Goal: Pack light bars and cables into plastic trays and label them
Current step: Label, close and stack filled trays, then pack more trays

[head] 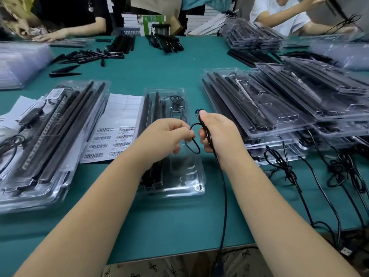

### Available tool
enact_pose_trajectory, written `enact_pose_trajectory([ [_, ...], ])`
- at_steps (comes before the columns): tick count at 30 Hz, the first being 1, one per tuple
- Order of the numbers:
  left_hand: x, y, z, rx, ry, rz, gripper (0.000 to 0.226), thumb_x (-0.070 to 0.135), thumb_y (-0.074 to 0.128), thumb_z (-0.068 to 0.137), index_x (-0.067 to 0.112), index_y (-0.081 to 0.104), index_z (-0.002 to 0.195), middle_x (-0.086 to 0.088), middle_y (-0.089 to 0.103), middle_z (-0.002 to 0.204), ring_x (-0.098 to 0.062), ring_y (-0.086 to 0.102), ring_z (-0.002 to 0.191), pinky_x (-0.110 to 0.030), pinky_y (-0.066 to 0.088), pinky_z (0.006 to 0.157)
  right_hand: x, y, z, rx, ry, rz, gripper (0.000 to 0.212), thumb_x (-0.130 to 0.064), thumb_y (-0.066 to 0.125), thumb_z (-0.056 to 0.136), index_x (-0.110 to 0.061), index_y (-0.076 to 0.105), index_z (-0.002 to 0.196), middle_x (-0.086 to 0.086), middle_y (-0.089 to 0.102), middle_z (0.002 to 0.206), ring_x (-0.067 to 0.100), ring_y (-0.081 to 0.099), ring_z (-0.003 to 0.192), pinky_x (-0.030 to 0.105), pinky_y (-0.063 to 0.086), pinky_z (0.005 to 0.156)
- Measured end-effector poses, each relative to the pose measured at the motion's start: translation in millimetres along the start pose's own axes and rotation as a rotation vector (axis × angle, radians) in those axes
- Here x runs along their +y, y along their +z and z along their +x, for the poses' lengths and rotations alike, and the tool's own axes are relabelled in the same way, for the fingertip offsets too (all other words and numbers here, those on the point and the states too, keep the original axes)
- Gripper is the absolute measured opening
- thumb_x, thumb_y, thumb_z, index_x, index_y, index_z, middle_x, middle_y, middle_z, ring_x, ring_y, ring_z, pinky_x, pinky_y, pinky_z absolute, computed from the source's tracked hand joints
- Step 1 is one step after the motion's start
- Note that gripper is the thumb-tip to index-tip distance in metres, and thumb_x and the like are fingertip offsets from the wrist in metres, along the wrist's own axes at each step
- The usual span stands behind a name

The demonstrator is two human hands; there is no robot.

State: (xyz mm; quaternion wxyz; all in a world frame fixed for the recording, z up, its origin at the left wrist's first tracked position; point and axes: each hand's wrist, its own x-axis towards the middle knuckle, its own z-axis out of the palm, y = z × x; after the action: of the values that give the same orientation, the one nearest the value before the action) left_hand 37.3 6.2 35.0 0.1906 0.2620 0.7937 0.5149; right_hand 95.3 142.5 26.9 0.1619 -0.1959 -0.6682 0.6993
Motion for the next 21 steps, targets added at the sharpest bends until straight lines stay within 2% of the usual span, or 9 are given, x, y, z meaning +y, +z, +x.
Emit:
enact_pose_trajectory([
  [2, -1.7, 1.7, 0.3, 0.021, -0.038, -0.129, 0.024, 0.025, 0.059, 0.090, 0.023, 0.068, 0.068, 0.009, 0.063, 0.066, -0.006, 0.048, 0.045, -0.014, 0.035, 0.040, 1.3, -1.7, -1.3, 0.000, -0.045, -0.039, 0.017, -0.031, 0.057, 0.092, -0.015, 0.056, 0.087, -0.007, 0.053, 0.048, 0.006, 0.042, 0.040, 0.017, 0.031, 0.038],
  [4, -3.6, 2.1, 1.2, 0.056, -0.062, -0.243, 0.029, 0.026, 0.058, 0.093, 0.025, 0.069, 0.066, 0.007, 0.066, 0.073, -0.006, 0.050, 0.046, -0.015, 0.037, 0.040, 3.1, -1.6, -2.1, -0.015, -0.100, -0.084, 0.016, -0.030, 0.061, 0.089, -0.015, 0.060, 0.083, -0.006, 0.055, 0.048, 0.005, 0.044, 0.040, 0.015, 0.032, 0.037],
  [7, -6.1, 1.9, 2.0, 0.072, -0.071, -0.342, 0.033, 0.026, 0.057, 0.095, 0.024, 0.071, 0.065, 0.010, 0.067, 0.069, -0.005, 0.055, 0.049, -0.016, 0.044, 0.044, 7.5, 1.1, -3.7, -0.048, -0.150, -0.144, 0.022, -0.029, 0.062, 0.090, -0.016, 0.068, 0.073, -0.007, 0.057, 0.051, 0.002, 0.049, 0.043, 0.016, 0.040, 0.041],
  [11, -8.9, -1.4, 3.2, 0.073, -0.093, -0.459, 0.032, 0.024, 0.061, 0.092, 0.020, 0.074, 0.063, 0.005, 0.069, 0.067, -0.008, 0.062, 0.054, -0.018, 0.050, 0.050, 10.3, 1.2, -5.4, -0.066, -0.189, -0.250, 0.034, -0.029, 0.056, 0.093, -0.004, 0.069, 0.073, 0.009, 0.054, 0.061, 0.010, 0.051, 0.050, 0.021, 0.046, 0.044],
  [13, -10.3, -3.8, 4.1, 0.049, -0.111, -0.492, 0.030, 0.023, 0.063, 0.090, 0.019, 0.075, 0.063, 0.001, 0.069, 0.067, -0.009, 0.064, 0.057, -0.018, 0.052, 0.052, 10.0, -0.4, -6.5, -0.099, -0.211, -0.329, 0.034, -0.029, 0.053, 0.094, -0.002, 0.069, 0.080, 0.010, 0.056, 0.062, 0.008, 0.053, 0.049, 0.025, 0.049, 0.045],
  [15, -11.4, -5.7, 5.1, 0.032, -0.122, -0.509, 0.026, 0.023, 0.065, 0.086, 0.018, 0.076, 0.064, -0.001, 0.070, 0.068, -0.009, 0.065, 0.058, -0.018, 0.053, 0.054, 8.4, -2.8, -8.5, -0.141, -0.211, -0.387, 0.030, -0.029, 0.051, 0.095, -0.007, 0.071, 0.087, 0.009, 0.064, 0.066, 0.005, 0.056, 0.051, 0.019, 0.047, 0.045],
  [17, -11.9, -6.5, 6.0, 0.020, -0.125, -0.519, 0.020, 0.027, 0.069, 0.078, 0.016, 0.077, 0.064, -0.004, 0.071, 0.069, -0.010, 0.066, 0.059, -0.018, 0.053, 0.055, 6.9, -5.4, -9.9, -0.190, -0.196, -0.387, 0.026, -0.027, 0.050, 0.096, -0.014, 0.072, 0.089, 0.001, 0.069, 0.070, 0.005, 0.058, 0.055, 0.015, 0.045, 0.046],
  [19, -12.1, -7.0, 6.3, 0.004, -0.117, -0.535, 0.019, 0.033, 0.072, 0.069, 0.015, 0.077, 0.065, -0.004, 0.069, 0.067, -0.012, 0.067, 0.060, -0.019, 0.054, 0.055, 5.9, -6.4, -9.8, -0.233, -0.205, -0.372, 0.022, -0.024, 0.051, 0.096, -0.025, 0.071, 0.087, -0.002, 0.070, 0.071, 0.012, 0.061, 0.063, 0.023, 0.053, 0.055],
  [21, -13.0, -8.3, 6.6, -0.026, -0.101, -0.530, 0.024, 0.038, 0.075, 0.063, 0.015, 0.077, 0.067, -0.003, 0.069, 0.068, -0.014, 0.068, 0.061, -0.020, 0.054, 0.057, 5.8, -6.5, -10.1, -0.257, -0.245, -0.390, 0.023, -0.022, 0.053, 0.095, -0.035, 0.070, 0.085, 0.000, 0.070, 0.073, 0.015, 0.061, 0.066, 0.027, 0.050, 0.059],
])
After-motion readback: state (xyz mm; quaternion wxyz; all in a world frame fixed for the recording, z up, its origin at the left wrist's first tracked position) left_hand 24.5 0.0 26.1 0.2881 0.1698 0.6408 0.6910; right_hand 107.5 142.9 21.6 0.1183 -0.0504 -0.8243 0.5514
